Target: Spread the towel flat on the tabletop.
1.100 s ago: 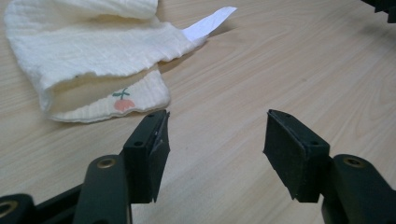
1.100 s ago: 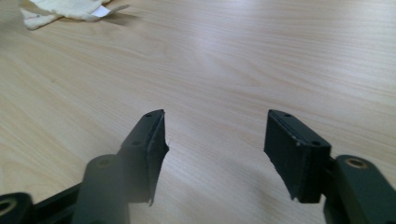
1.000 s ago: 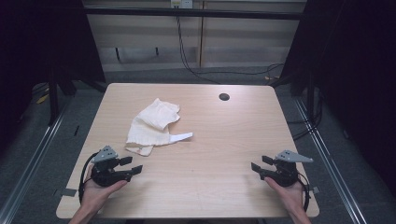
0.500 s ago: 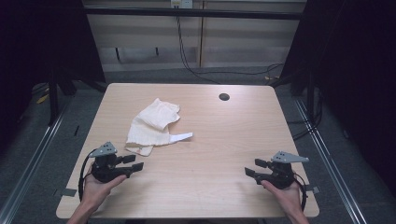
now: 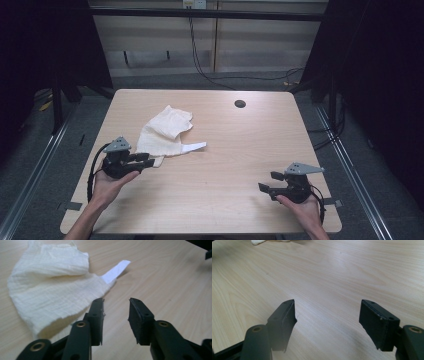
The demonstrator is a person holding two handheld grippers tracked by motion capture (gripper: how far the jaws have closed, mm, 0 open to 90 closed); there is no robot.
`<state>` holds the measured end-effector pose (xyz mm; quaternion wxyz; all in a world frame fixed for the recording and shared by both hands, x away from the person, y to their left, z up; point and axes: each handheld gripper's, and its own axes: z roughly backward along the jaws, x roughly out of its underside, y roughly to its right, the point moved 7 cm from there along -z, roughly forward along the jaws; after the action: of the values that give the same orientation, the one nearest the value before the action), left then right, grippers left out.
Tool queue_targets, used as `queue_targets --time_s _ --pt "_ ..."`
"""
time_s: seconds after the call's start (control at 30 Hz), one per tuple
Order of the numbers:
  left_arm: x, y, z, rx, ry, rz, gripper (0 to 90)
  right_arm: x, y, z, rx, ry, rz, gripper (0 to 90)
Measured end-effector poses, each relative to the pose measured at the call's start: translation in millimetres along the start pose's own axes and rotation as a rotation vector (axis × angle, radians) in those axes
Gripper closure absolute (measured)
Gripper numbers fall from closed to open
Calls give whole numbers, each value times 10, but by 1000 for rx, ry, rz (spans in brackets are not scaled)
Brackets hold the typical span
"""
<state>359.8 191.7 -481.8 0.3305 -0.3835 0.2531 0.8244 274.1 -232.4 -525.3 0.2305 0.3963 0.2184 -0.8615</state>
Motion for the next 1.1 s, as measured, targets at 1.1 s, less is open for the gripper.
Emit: queue_targets --time_s 1.1 --pt "17 -339 -556 16 -149 -28 504 38 -94 -12 -72 -49 20 244"
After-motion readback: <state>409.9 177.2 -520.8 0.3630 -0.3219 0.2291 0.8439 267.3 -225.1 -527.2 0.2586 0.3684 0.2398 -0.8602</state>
